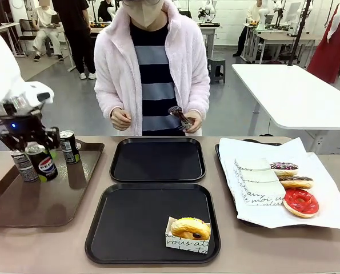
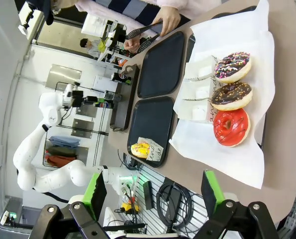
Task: Set up donuts and drinks on trays.
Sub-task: Pick up one Pepsi coke and place it on the Flat Tray.
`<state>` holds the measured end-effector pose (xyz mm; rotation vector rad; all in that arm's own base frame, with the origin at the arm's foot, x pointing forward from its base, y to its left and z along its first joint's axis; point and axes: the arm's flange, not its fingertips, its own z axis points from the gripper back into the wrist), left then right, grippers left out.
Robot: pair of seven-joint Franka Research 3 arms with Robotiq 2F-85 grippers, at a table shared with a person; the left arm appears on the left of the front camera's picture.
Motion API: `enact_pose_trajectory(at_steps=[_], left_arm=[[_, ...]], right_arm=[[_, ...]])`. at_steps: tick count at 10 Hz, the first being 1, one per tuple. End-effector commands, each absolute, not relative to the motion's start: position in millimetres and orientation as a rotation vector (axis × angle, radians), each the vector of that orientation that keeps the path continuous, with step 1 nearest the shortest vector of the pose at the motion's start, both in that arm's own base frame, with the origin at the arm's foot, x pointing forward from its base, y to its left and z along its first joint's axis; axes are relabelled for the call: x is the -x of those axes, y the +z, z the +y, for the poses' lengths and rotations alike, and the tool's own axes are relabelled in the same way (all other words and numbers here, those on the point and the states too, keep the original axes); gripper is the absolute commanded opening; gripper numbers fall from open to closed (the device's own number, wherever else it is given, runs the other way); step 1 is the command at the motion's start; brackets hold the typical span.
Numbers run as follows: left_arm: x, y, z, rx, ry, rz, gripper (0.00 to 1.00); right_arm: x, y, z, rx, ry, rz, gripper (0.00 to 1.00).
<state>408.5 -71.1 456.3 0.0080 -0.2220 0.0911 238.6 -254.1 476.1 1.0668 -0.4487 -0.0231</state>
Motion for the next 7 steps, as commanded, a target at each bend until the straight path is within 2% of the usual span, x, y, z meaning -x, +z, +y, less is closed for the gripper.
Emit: enact_pose_trajectory(at_steps=[1, 7], left_arm=[[-391.7, 490.3, -76.2, -0.021, 0.081, -0.255, 0.0], [-385.2, 499.7, -73.5, -0.015, 0.086, -0.259, 0.0]], right_arm=[[-239.5, 475.5, -255.9, -1.086, -0.015, -0.469, 1.0], [-239.5, 475.5, -255.9, -1.086, -0.015, -0.469, 1.0]])
